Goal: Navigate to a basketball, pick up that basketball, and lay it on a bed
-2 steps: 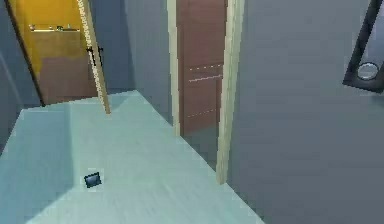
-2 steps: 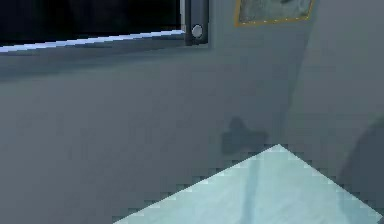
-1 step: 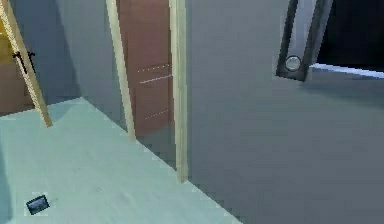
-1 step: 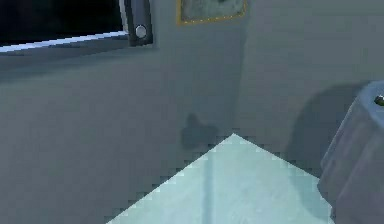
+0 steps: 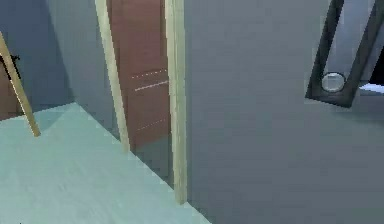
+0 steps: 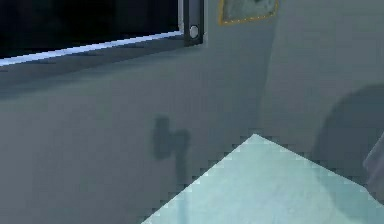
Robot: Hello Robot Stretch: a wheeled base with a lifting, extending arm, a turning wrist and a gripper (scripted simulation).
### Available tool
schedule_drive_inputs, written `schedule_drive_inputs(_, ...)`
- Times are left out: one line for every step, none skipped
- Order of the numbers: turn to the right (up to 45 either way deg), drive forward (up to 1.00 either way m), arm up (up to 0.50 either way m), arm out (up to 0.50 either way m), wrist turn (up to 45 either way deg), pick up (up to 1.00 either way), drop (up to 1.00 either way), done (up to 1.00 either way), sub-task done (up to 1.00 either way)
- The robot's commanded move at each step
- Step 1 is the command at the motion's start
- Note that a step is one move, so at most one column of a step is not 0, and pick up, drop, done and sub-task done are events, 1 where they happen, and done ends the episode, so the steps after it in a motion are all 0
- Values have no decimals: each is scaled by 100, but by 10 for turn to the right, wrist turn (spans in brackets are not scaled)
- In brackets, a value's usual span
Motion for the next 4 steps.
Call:
schedule_drive_inputs(-300,0,0,0,0,0,0,0,0)
schedule_drive_inputs(0,100,0,0,0,0,0,0,0)
schedule_drive_inputs(-90,0,0,0,0,0,0,0,0)
schedule_drive_inputs(0,20,0,0,0,0,0,0,0)
